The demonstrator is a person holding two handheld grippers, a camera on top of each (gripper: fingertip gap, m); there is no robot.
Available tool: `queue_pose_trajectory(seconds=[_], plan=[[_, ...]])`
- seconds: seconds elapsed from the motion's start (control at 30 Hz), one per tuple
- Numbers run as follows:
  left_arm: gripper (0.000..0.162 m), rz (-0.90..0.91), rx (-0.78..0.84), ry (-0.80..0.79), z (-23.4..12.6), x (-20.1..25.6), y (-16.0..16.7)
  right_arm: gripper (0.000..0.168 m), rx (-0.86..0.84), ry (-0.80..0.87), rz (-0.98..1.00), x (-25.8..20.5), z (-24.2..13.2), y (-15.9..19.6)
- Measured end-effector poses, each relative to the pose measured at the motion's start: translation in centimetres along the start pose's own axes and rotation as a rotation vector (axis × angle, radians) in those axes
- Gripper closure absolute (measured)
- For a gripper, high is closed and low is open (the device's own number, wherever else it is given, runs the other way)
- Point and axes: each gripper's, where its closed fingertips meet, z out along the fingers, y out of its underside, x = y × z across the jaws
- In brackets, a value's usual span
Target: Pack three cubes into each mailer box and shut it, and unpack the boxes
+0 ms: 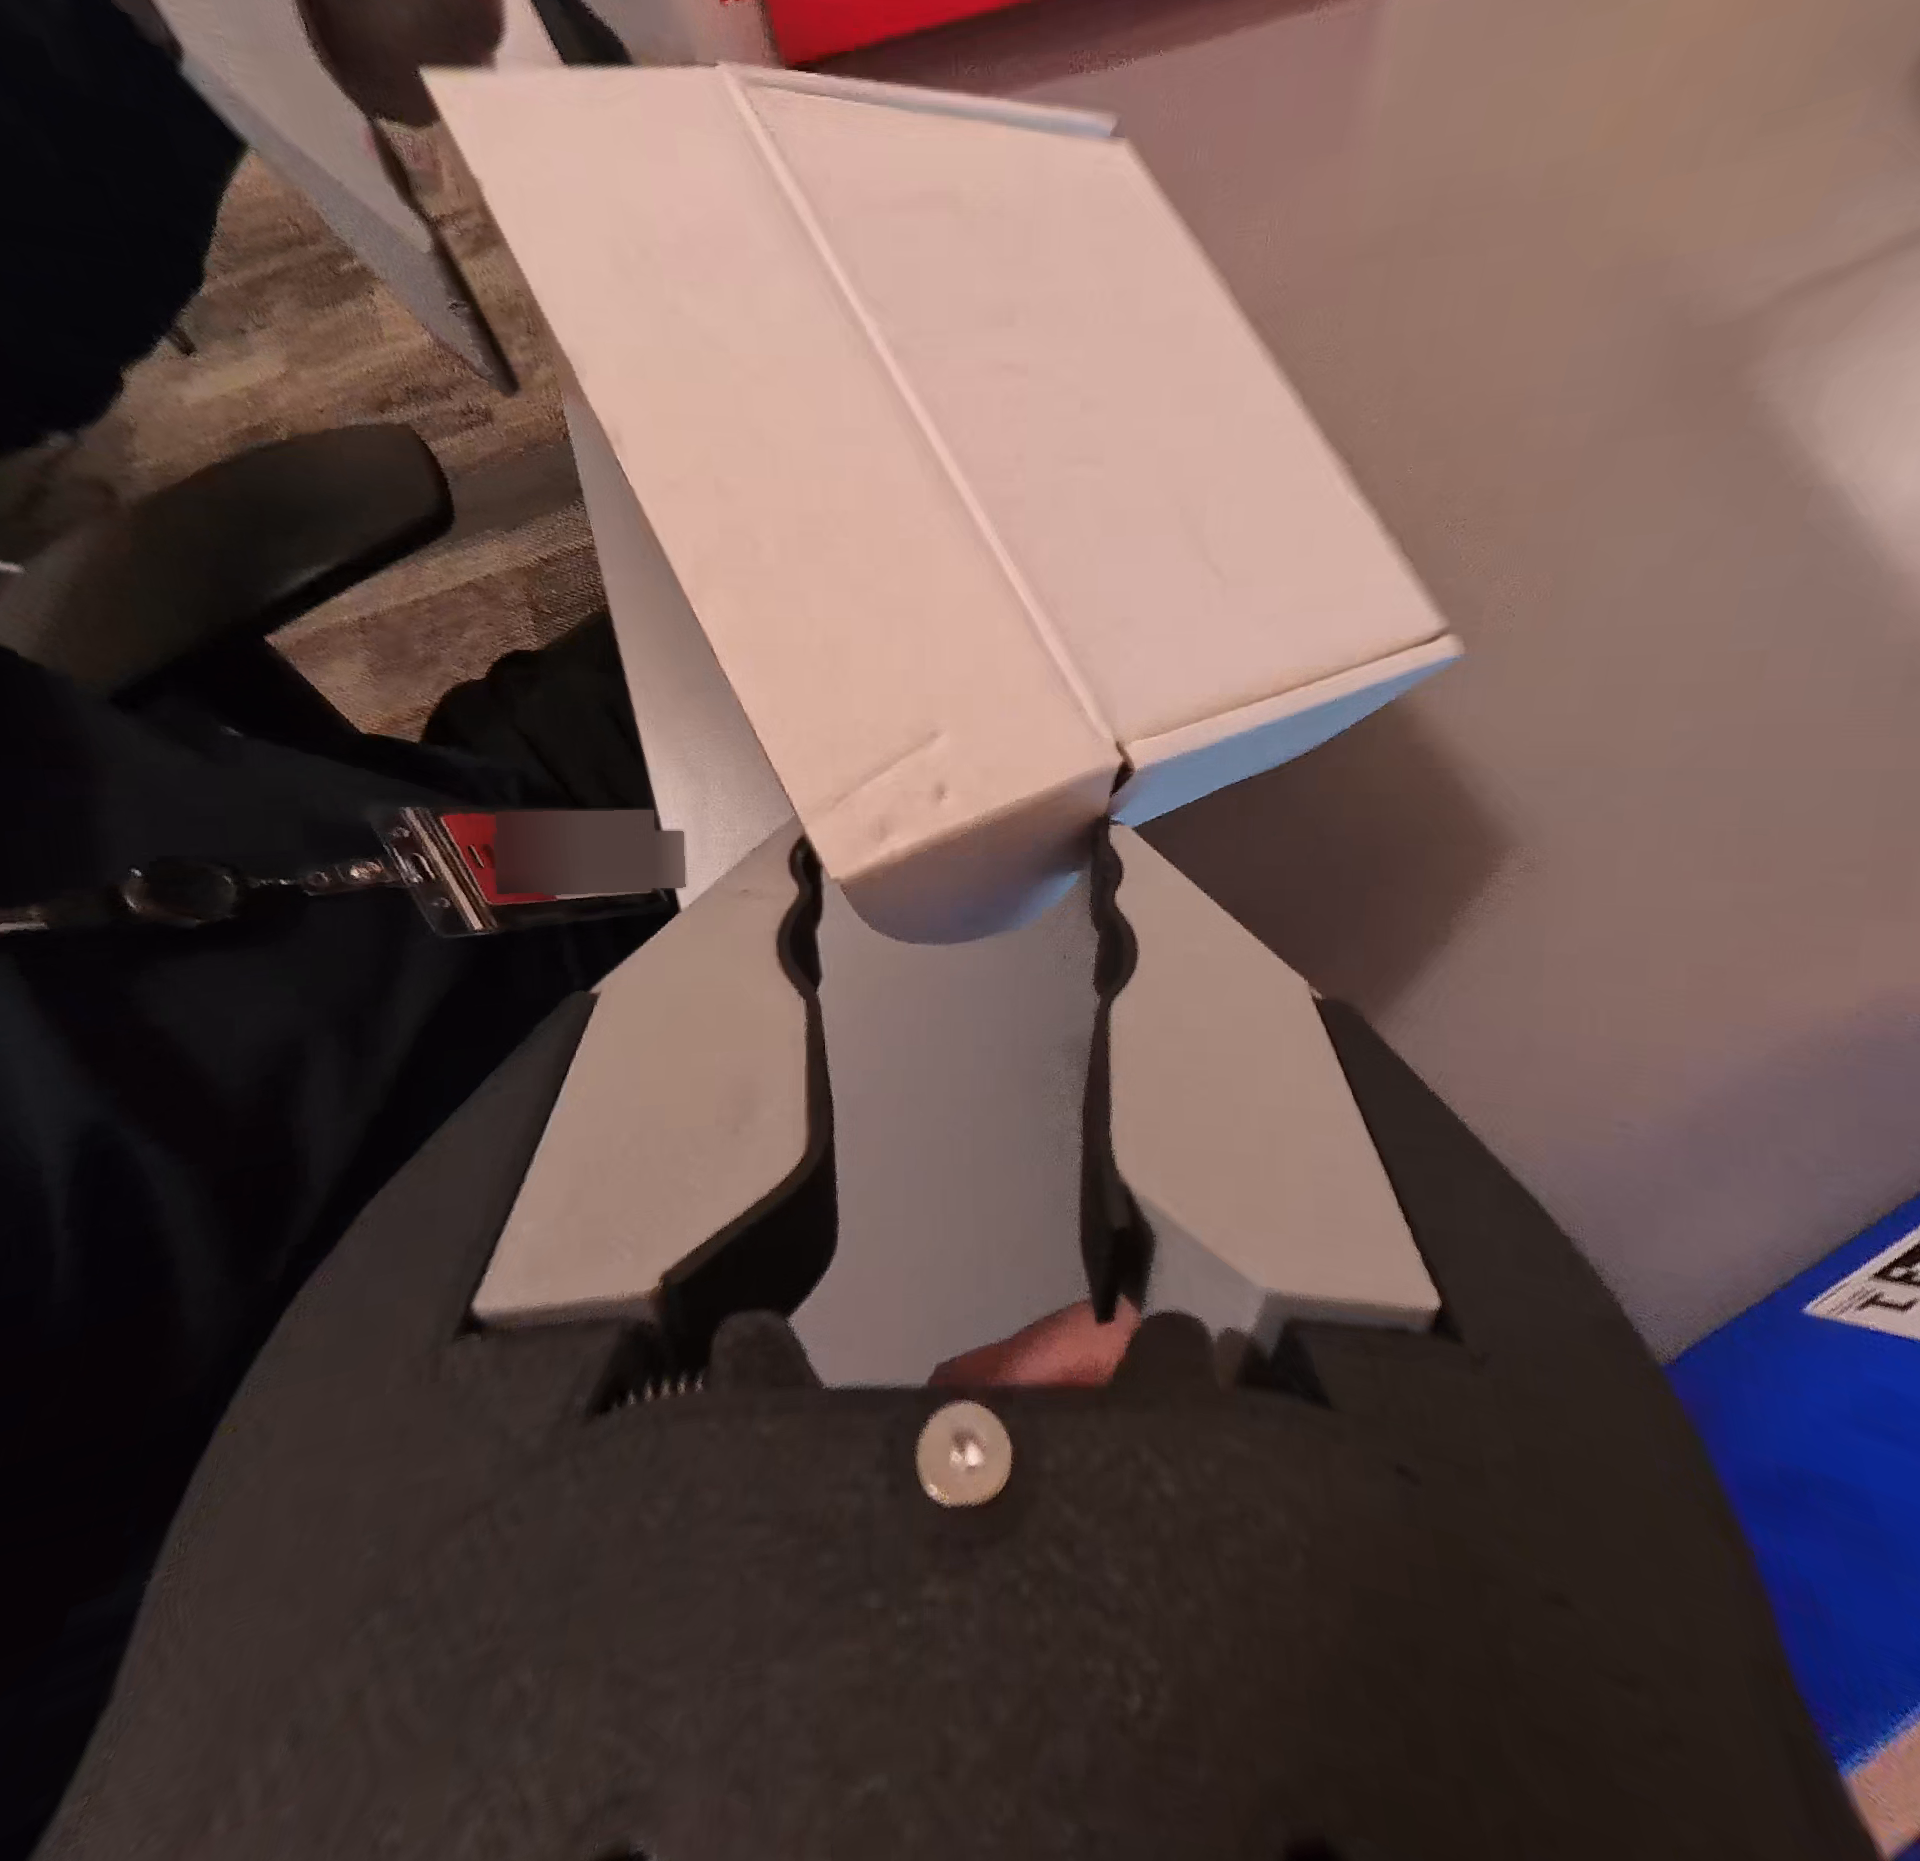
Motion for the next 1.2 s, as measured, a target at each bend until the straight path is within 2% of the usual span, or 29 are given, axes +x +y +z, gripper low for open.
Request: queue_pose_trajectory(seconds=[0.17, 0.4, 0.6, 0.73, 0.83, 1.0, 1.13, 1.2], plan=[[0.107, -0.061, 0.041, 0.004, 0.2, -0.8, -0.3, 0.124, -0.037, -0.131, 0.169, -0.1, 0.1, 0.3], [0.107, -0.144, 0.053, 0.005, 1.1, -2.5, 0.3, 0.123, 0.013, -0.084, 0.254, 3.3, 1.0, -1.3], [0.108, -0.175, 0.042, -0.053, 1.3, -5.0, 0.3, 0.123, 0.014, -0.042, 0.240, 5.2, 2.2, -2.1], [0.109, -0.159, 0.046, -0.075, 0.1, -5.7, 0.4, 0.123, -0.003, -0.032, 0.192, 5.3, 1.8, -1.5], [0.112, -0.124, 0.039, -0.133, -1.8, -6.9, 0.6, 0.125, 0.022, -0.014, 0.137, 5.6, -0.2, -1.2], [0.118, -0.060, 0.054, -0.227, -4.2, -9.8, -0.8, 0.130, 0.188, 0.041, 0.024, 7.1, -3.5, -3.7], [0.117, -0.070, 0.074, -0.166, -3.5, -10.7, -2.5, 0.143, 0.198, 0.127, -0.152, 8.4, -2.8, -4.4], [0.117, -0.069, 0.067, -0.151, -2.9, -11.2, -2.8, 0.154, 0.197, 0.118, -0.195, 8.7, -2.2, -4.5]])
